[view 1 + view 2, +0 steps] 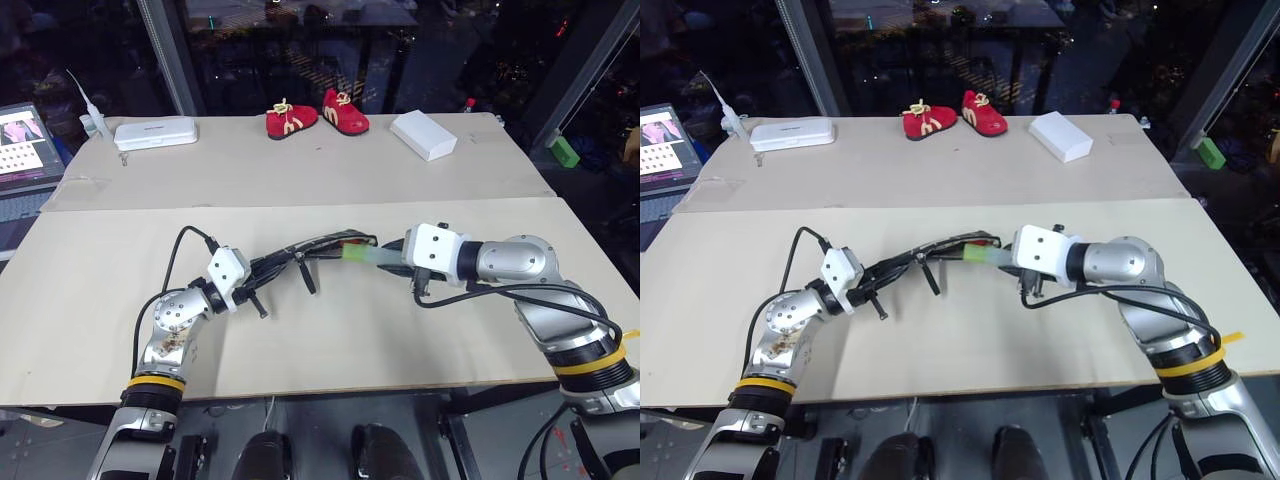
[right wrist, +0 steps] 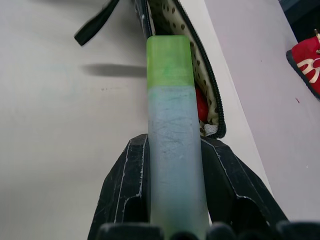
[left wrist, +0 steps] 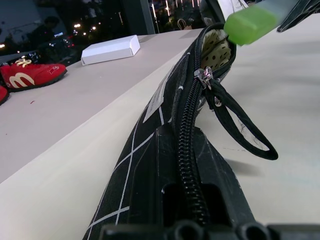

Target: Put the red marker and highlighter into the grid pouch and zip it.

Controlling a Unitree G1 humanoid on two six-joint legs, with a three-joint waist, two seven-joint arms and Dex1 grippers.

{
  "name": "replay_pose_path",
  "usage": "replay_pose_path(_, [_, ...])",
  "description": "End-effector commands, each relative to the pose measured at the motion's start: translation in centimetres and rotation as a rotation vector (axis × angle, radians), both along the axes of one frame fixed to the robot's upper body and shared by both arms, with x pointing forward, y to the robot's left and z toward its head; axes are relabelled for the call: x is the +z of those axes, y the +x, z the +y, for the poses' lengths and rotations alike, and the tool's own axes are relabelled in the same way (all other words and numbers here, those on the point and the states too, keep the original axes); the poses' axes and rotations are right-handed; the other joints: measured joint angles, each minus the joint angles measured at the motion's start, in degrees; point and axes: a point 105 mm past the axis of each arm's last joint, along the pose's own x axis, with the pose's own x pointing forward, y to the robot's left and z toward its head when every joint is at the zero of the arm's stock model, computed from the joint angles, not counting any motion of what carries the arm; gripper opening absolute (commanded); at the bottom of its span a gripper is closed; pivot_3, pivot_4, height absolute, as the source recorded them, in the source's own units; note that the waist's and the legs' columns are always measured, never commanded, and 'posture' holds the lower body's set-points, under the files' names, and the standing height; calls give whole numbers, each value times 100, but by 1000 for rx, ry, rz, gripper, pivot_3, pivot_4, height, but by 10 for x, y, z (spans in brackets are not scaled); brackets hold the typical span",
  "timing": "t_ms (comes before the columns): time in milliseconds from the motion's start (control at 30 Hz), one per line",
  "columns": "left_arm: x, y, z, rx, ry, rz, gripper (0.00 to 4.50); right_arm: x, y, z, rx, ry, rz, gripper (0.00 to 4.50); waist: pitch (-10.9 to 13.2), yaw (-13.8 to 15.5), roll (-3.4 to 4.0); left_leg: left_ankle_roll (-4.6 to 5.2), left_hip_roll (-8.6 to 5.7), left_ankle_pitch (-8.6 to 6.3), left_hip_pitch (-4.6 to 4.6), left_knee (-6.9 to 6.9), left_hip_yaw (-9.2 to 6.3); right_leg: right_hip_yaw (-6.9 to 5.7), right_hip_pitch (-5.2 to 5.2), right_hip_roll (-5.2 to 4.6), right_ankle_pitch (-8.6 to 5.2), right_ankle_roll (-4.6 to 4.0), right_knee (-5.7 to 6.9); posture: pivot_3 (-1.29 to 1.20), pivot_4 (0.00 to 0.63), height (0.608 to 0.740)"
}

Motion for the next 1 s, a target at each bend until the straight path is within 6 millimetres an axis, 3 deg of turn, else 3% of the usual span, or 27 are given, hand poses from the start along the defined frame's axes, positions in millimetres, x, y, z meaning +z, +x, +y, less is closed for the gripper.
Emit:
replay_pose_path(33, [5,-4,-3,-29,32,-49,0,10,3,10,42,-25,-52,1045,0,-2,0,0,0,0,0,0,0,0,0,1,0,0,1,0,150,740])
replay_pose_path(400, [-5,-9,-6,-68,84,-48,0,4,24,39,105,-128,-85,1045,1,-13,2,0,2,0,0,0,14,0,-5,2,0,-1,5,0,150,740])
replay_pose_path(667, [-6,-8,-6,-75,80,-49,0,-14,15,96,251,-122,-116,1045,2,-12,3,-1,2,1,-3,0,15,-3,-7,1,0,-1,11,0,150,740])
replay_pose_path(800, [-7,-7,-7,-77,80,-51,0,-20,10,114,293,-107,-112,1045,2,0,4,-1,2,1,-3,1,15,-4,-7,0,0,-1,11,0,150,740])
replay_pose_path(867, [-7,-7,-7,-77,79,-53,0,-23,9,119,310,-112,-119,1045,2,-4,4,-1,2,1,-4,1,15,-4,-7,0,0,-1,11,0,150,740])
replay_pose_path(1000, [-5,-5,-5,-63,49,-50,0,-29,22,108,245,-123,-111,1045,2,-9,5,-2,2,1,-4,0,16,-4,-7,0,0,-1,11,0,150,740])
